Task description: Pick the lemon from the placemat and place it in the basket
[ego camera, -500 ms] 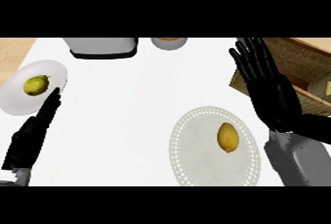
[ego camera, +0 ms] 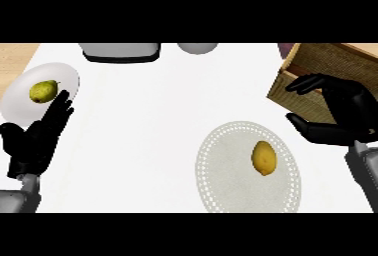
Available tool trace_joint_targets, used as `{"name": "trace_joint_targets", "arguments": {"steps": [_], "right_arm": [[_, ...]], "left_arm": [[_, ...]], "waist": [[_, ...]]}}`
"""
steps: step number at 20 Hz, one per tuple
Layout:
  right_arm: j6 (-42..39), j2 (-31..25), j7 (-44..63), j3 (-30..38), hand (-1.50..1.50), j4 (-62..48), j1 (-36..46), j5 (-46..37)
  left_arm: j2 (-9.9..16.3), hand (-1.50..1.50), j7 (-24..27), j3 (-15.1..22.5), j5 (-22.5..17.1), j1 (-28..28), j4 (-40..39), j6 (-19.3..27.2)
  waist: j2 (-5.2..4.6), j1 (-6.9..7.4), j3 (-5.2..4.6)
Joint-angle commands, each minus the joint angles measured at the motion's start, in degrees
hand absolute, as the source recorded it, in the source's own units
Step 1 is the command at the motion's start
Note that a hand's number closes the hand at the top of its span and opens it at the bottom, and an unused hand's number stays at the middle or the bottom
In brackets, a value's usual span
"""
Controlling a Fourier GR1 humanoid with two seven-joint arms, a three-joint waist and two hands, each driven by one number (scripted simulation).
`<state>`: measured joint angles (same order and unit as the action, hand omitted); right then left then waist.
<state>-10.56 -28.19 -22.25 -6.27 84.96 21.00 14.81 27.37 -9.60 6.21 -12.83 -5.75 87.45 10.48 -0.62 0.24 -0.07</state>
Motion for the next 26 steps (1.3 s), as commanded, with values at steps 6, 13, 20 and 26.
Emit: {"name": "trace_joint_targets", "arguments": {"steps": [6, 13, 20, 26], "right_arm": [[26.2, 15.9, 7.2, -17.0, -1.50, 5.2, -1.7, -29.0], [14.8, 7.9, 40.2, -18.1, -1.50, 11.9, 5.9, -34.3], [0.9, -5.7, 64.0, -12.7, -1.50, 13.6, 16.7, -40.7], [-19.4, -9.2, 76.6, -7.4, -1.50, 19.0, 20.9, -22.1]], "left_arm": [[-1.9, 0.00, -0.2, -2.3, -2.5, -4.4, -7.0, -2.6], [-2.9, 0.00, -1.2, -2.3, -2.2, -5.8, -7.9, -2.5], [-1.2, 0.00, 0.0, -4.0, -2.9, -2.8, -8.6, -3.9], [-1.2, 0.00, -1.7, -4.8, -2.7, -5.9, -9.4, -3.9]], "waist": [[0.74, -0.61, -0.05], [1.10, -1.45, -0.21], [1.54, -1.54, -0.36], [1.10, -1.57, -0.08]]}}
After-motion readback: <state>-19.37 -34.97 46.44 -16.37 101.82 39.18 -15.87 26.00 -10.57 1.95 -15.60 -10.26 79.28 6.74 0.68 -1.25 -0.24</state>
